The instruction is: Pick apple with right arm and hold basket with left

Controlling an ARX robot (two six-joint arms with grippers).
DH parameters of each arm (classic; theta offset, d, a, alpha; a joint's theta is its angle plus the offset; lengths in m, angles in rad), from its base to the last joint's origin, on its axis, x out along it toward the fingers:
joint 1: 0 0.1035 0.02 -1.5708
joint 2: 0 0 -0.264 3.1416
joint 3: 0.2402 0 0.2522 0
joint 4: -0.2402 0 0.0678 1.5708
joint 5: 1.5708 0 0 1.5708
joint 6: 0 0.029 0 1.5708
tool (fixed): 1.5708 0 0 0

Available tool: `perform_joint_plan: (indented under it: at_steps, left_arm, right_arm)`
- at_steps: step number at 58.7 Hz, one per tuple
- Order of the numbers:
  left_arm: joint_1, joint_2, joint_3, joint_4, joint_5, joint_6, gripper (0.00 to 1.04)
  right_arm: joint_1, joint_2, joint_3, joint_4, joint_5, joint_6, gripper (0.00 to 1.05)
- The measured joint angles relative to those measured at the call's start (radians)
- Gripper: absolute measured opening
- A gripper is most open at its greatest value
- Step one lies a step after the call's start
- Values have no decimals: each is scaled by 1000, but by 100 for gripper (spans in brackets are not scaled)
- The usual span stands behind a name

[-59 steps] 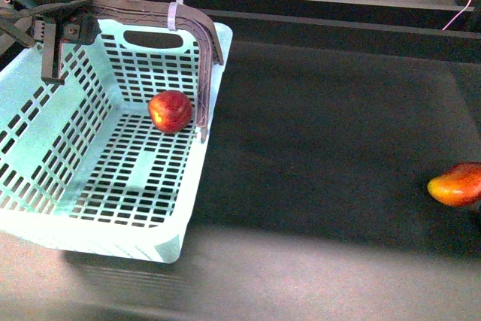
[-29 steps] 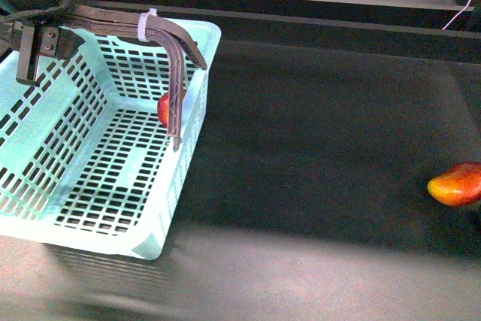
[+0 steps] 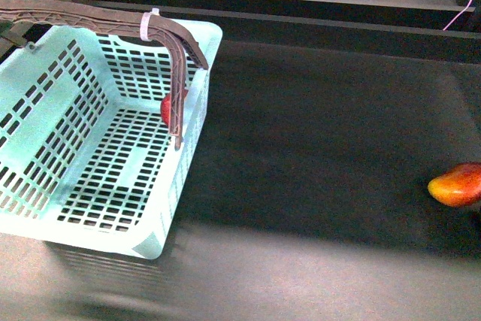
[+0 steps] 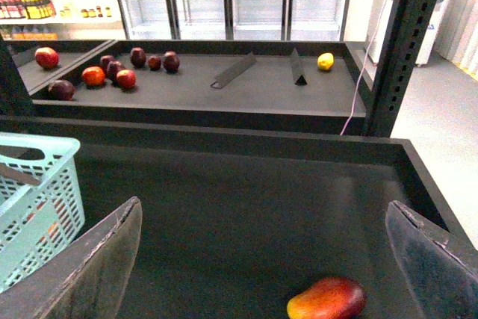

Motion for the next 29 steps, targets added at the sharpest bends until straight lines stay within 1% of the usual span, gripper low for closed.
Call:
perform_joint_plan:
  at_steps: [8, 9, 11, 14, 15, 16, 20, 21, 23, 24, 27, 29]
  left_arm:
    - [-2, -3, -3, 0, 0, 2, 97]
    - [-2, -2, -12, 23, 7, 39, 97]
    - [3, -1, -61, 161, 33, 138, 92]
    - [14, -3, -188, 487, 77, 414, 81]
    - [16, -4, -211, 535, 80, 463, 79]
    - [21, -12, -276, 665, 93, 589, 74]
    - [42, -66, -417, 914, 107, 997, 58]
    - [46, -80, -435, 941, 110, 1037, 56]
    - [57, -121, -474, 985, 118, 1182, 48]
    - [60, -126, -478, 988, 118, 1196, 47]
    - [74, -186, -531, 1008, 129, 1320, 36]
    - [79, -207, -557, 1009, 134, 1350, 30]
  right_arm:
    - [0, 0, 0, 0, 0, 0, 96]
    - [0, 0, 0, 0, 0, 0, 96]
    - [0, 0, 0, 0, 0, 0, 96]
    - [0, 0, 0, 0, 0, 0, 96]
    - [0, 0, 0, 0, 0, 0, 96]
    - [0, 0, 0, 0, 0, 0, 96]
    - [0, 0, 0, 0, 0, 0, 96]
    - [0, 0, 0, 0, 0, 0, 96]
    - [0, 0, 0, 0, 0, 0, 96]
    - [0, 0, 0, 0, 0, 0, 96]
    - [0, 0, 0, 0, 0, 0, 96]
    - [0, 0, 0, 0, 0, 0, 96]
